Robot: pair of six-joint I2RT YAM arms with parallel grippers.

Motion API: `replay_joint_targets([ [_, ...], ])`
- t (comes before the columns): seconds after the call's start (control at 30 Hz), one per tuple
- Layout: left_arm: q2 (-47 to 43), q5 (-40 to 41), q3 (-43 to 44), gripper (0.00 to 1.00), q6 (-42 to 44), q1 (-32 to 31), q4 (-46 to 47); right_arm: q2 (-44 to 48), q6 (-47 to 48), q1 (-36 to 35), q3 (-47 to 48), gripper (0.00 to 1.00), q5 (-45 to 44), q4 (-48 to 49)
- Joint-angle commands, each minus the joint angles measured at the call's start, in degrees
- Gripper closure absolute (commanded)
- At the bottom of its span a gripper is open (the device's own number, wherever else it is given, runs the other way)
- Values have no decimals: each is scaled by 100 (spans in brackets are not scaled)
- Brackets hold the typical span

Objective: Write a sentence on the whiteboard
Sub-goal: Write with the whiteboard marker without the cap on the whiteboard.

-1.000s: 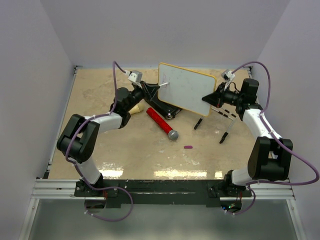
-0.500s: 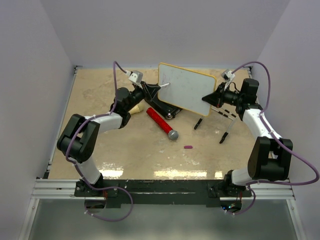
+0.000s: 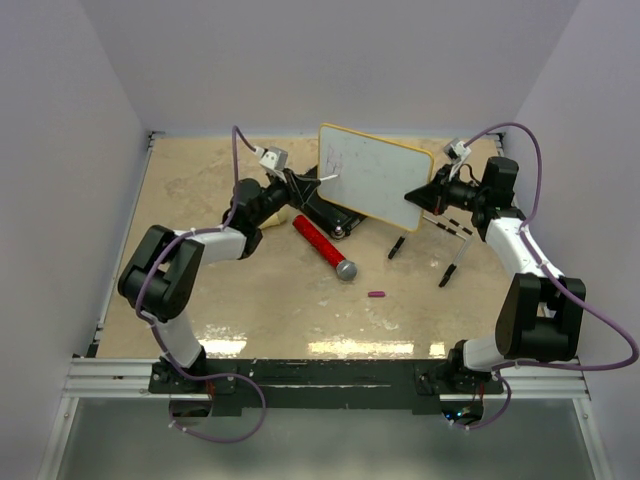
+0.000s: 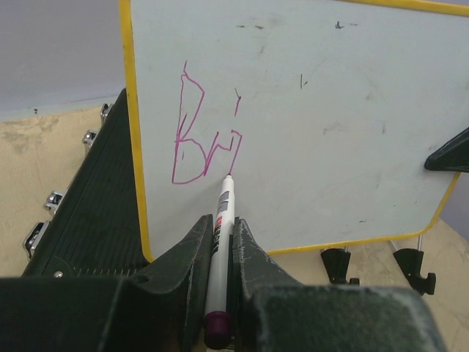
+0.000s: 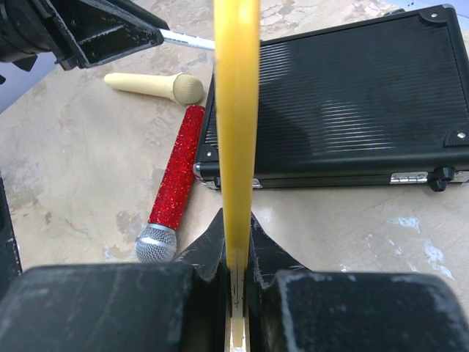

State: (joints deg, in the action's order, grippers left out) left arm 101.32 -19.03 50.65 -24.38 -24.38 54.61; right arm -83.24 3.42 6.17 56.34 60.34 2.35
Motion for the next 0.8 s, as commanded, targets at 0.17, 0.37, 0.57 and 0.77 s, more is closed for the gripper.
replay_joint_targets([
  [0.17, 143, 31, -30, 100, 153, 48, 111, -8, 124, -46, 150, 100, 110, -68],
  [0.37, 116, -145, 225, 100, 56, 48, 138, 1, 124, -37, 149, 100, 101, -68],
  [0.57, 11, -250, 445, 100, -40, 39, 129, 1, 124, -46, 141, 100, 101, -59],
  [0.77, -348, -479, 332, 100, -242, 39, 339, -8, 141, -37, 158, 100, 75, -77],
])
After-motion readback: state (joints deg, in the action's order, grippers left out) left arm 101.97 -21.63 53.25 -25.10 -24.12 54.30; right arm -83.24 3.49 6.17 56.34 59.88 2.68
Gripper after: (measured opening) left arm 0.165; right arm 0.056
